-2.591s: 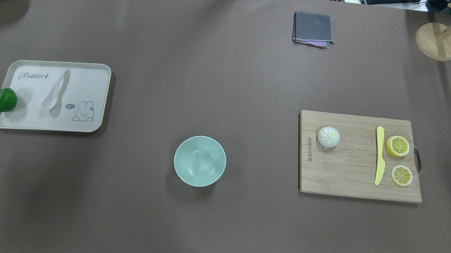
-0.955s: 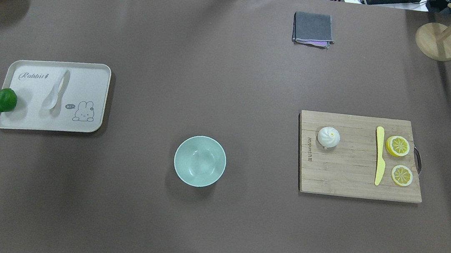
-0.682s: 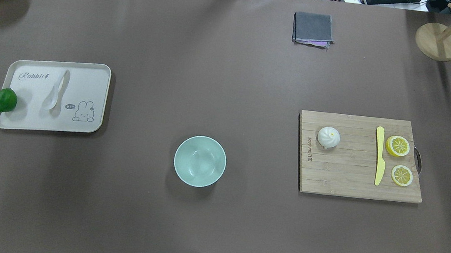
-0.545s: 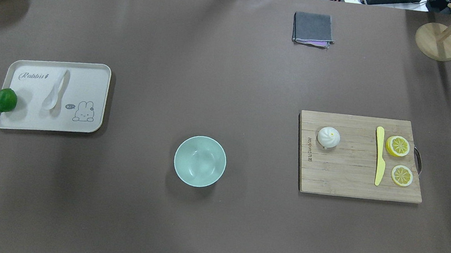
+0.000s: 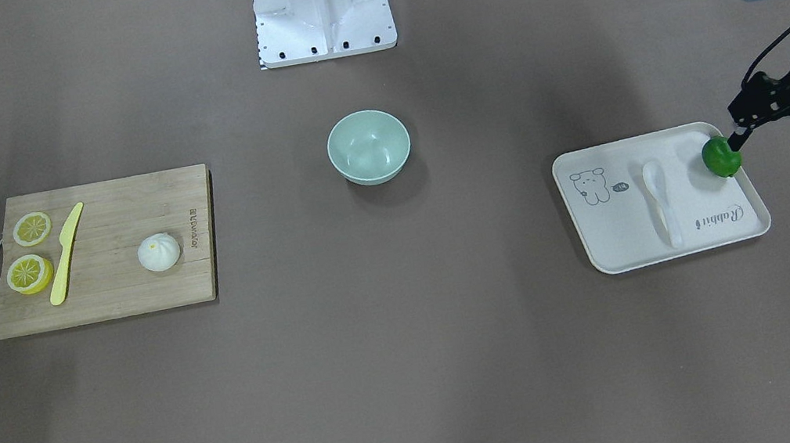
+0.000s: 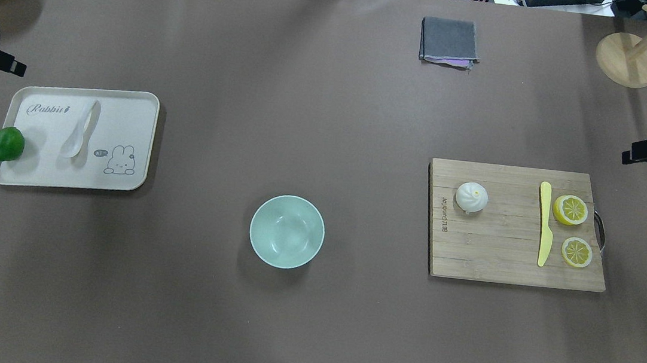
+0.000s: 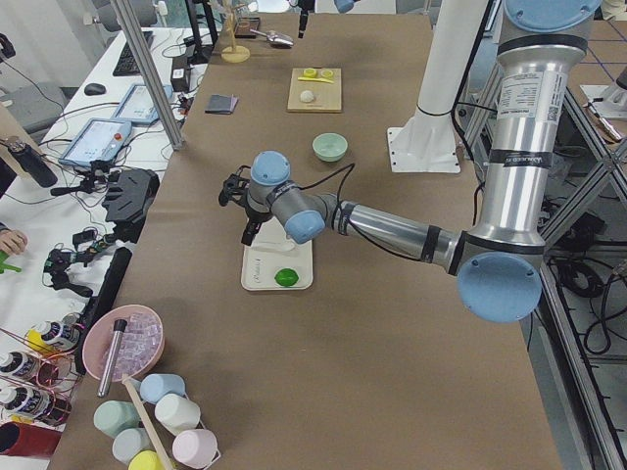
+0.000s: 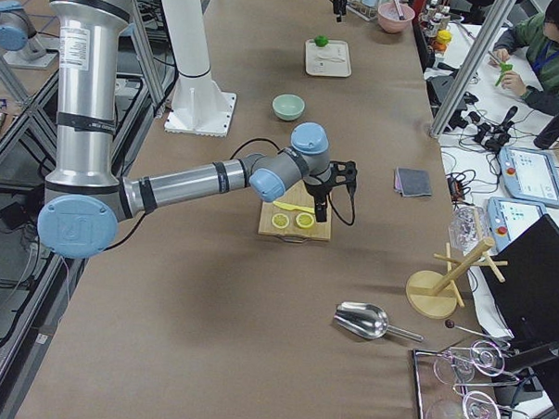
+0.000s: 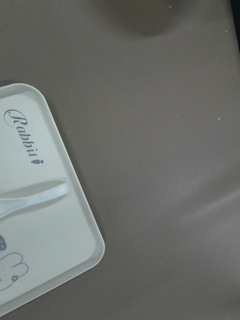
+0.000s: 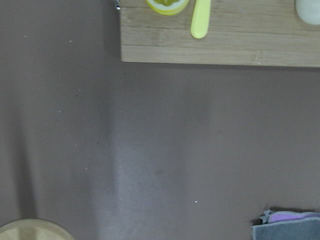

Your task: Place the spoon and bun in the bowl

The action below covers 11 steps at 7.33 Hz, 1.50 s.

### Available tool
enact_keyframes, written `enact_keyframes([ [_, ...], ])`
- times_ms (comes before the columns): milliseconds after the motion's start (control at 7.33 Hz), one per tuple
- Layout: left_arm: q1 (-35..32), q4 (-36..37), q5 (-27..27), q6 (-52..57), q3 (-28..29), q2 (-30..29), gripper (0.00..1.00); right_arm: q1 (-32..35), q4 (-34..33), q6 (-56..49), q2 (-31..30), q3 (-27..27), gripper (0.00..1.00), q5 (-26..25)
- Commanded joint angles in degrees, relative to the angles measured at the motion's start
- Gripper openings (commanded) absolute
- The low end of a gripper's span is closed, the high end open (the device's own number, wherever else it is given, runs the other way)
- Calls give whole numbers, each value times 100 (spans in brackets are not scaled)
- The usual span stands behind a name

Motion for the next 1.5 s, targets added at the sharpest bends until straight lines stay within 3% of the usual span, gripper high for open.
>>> enact_keyframes([
  [0,567,-52,435,-481,441,-309,98,-755,17,954,264,10,99,-718],
  [136,751,-279,776,-613,678,-380,96,-819,17,983,334,18,99,-755],
  [409,937,-903,876,-860,1398,-643,75,-819,17,983,335,89,99,-764],
  [1364,1254,-1002,1078,-869,1516,-583,56,-854,17,975,326,97,99,-860],
])
